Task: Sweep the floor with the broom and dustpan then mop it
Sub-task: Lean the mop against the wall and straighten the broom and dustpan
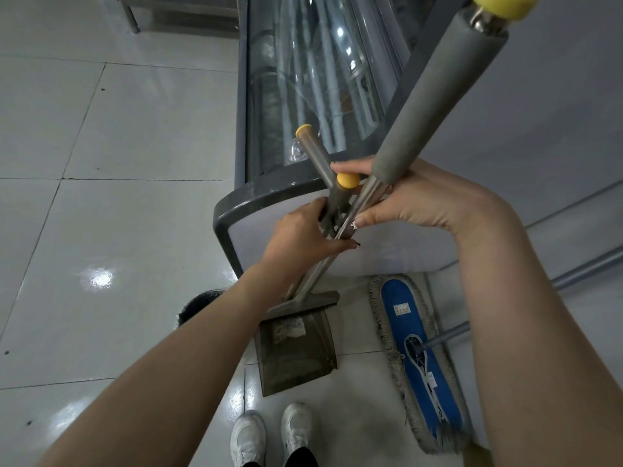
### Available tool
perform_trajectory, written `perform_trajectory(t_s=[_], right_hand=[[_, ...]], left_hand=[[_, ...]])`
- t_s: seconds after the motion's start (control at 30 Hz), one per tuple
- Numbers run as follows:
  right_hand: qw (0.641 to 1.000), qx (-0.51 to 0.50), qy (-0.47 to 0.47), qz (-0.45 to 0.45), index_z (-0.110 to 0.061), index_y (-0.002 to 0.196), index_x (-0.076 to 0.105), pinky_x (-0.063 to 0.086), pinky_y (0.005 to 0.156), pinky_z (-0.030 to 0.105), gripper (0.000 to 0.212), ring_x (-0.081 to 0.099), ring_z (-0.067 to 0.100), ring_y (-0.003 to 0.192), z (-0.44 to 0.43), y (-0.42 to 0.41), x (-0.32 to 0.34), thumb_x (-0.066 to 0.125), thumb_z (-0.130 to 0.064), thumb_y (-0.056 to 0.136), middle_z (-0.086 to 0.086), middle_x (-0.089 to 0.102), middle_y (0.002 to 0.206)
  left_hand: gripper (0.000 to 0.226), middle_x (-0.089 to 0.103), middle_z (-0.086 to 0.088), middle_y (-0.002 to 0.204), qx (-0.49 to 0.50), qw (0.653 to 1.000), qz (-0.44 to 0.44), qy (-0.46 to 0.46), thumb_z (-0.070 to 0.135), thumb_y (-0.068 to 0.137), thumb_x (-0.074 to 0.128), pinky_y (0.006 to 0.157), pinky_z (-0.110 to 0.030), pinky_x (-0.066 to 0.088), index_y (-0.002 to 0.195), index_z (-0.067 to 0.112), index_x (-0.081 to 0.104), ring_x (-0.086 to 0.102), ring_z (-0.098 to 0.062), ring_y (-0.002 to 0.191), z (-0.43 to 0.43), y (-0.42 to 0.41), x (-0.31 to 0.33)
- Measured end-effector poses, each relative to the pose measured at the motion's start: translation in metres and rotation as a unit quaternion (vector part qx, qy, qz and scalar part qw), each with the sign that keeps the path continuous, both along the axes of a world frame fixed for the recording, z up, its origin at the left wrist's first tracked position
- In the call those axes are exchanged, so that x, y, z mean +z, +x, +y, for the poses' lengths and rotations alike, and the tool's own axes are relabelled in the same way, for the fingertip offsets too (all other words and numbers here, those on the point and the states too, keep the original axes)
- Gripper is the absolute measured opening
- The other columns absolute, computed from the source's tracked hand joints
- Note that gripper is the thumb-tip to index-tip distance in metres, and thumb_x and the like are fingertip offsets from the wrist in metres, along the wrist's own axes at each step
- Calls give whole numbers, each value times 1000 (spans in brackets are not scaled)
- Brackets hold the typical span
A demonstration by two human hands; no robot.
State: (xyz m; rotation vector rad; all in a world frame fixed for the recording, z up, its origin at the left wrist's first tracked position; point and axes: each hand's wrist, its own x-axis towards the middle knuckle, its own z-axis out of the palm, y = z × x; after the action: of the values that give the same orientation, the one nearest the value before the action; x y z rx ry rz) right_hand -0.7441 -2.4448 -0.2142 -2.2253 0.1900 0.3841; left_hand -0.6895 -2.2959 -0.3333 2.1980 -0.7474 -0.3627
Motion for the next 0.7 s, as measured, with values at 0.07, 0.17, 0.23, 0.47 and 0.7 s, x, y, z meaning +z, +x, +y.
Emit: perform_trajectory(t_s=[0.07,0.17,0.23,0.47,0.7], right_hand=[[1000,-14,0,-12,-38,131,53,47,78,3,74,61,-17,87,2,1,-2,79,-4,71,-21,67,93],[999,-35,-10,-37,-39,130,54,43,101,26,72,57,-9,104,5,1,-6,81,-9,70,-21,62,111],[997,-44,-22,-58,-40,127,56,41,107,37,69,54,1,115,6,1,-8,81,-11,69,-17,57,126],[996,-31,-28,-73,-43,120,60,43,102,27,65,53,-3,113,4,1,-7,82,-12,68,-25,56,115],[996,-39,-23,-81,-39,116,61,47,97,24,58,59,-1,104,8,-1,-7,81,-10,69,-19,61,108]], left_hand=[[67,69,-1,107,-19,1000,-9,12,48,64,80,88,-37,50,118,16,57,63,-17,101,1,6,1],[67,69,-2,108,-41,999,-10,15,45,64,81,90,-36,50,119,15,58,63,-17,103,1,13,2],[66,69,-2,108,-42,999,-12,14,46,65,81,89,-37,50,119,14,59,63,-17,103,1,14,2],[66,70,-2,106,-33,998,-45,33,53,69,74,88,-36,50,121,17,57,64,-18,101,0,10,-2],[61,71,-1,102,-35,997,-52,42,54,72,72,84,-35,50,118,17,58,64,-17,98,3,6,-1]])
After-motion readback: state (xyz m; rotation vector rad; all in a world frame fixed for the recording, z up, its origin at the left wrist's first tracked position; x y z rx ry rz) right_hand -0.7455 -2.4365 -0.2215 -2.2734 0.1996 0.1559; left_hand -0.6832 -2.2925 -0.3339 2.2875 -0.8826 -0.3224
